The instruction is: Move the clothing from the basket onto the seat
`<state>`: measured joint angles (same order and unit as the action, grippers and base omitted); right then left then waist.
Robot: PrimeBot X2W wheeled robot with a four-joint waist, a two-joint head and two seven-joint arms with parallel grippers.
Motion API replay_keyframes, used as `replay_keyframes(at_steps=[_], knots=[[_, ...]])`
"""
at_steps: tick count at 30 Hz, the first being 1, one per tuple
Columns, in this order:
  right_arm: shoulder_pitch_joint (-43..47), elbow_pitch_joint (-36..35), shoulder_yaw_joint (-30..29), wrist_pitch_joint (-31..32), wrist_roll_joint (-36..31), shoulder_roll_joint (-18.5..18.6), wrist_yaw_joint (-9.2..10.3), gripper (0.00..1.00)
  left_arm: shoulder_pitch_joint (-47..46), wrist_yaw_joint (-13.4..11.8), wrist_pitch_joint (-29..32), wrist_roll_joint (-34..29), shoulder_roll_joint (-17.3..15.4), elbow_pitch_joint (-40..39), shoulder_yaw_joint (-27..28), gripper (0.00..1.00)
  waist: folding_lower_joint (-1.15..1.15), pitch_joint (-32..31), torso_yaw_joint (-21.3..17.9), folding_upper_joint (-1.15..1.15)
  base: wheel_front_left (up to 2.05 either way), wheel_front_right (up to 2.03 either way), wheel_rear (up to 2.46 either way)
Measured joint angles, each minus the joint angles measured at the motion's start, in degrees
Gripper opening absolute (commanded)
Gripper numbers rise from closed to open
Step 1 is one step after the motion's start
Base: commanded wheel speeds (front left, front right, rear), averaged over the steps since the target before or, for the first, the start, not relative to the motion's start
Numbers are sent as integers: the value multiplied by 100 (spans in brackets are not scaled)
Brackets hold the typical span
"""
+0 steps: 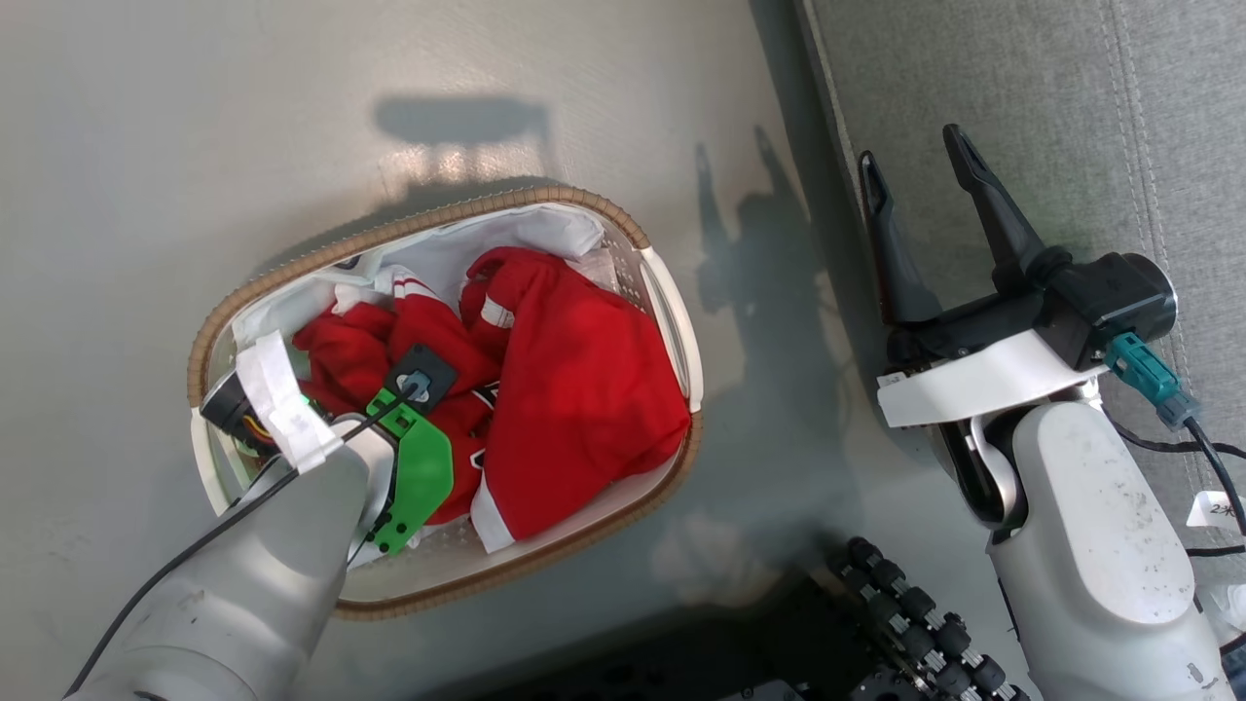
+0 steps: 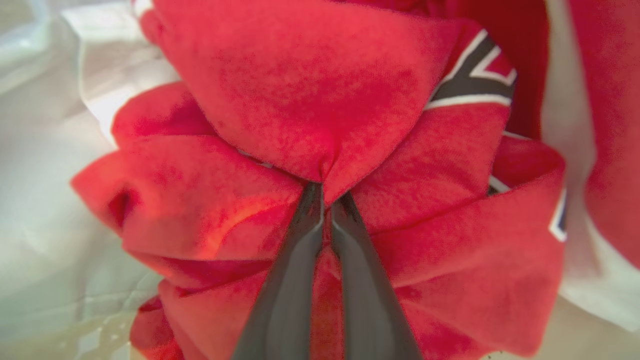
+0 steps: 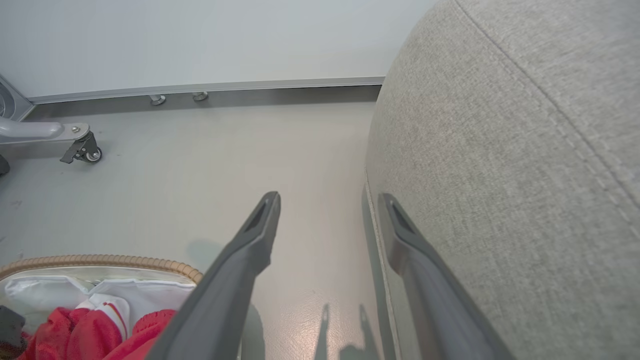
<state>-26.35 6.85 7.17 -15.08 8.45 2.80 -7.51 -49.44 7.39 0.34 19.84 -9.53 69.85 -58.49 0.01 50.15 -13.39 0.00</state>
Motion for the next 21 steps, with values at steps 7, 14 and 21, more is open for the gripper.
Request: replay_keyframes(at_steps=[7, 14, 21], knots=[[130, 108, -126, 0, -110, -1, 0, 100, 236, 0, -528, 213, -13, -76, -102, 0, 0, -375, 66, 0, 0, 0, 0], [404, 227, -281, 0, -309, -3, 0, 100, 458, 0, -1214, 457, 138, -80, 3, 0, 0, -945, 188, 0, 0, 0, 0], [830, 342, -389, 0, -460, -4, 0, 100, 582, -12, -1493, 512, 122, -265, 65, 0, -1, -1708, 312, 0, 0, 0, 0]])
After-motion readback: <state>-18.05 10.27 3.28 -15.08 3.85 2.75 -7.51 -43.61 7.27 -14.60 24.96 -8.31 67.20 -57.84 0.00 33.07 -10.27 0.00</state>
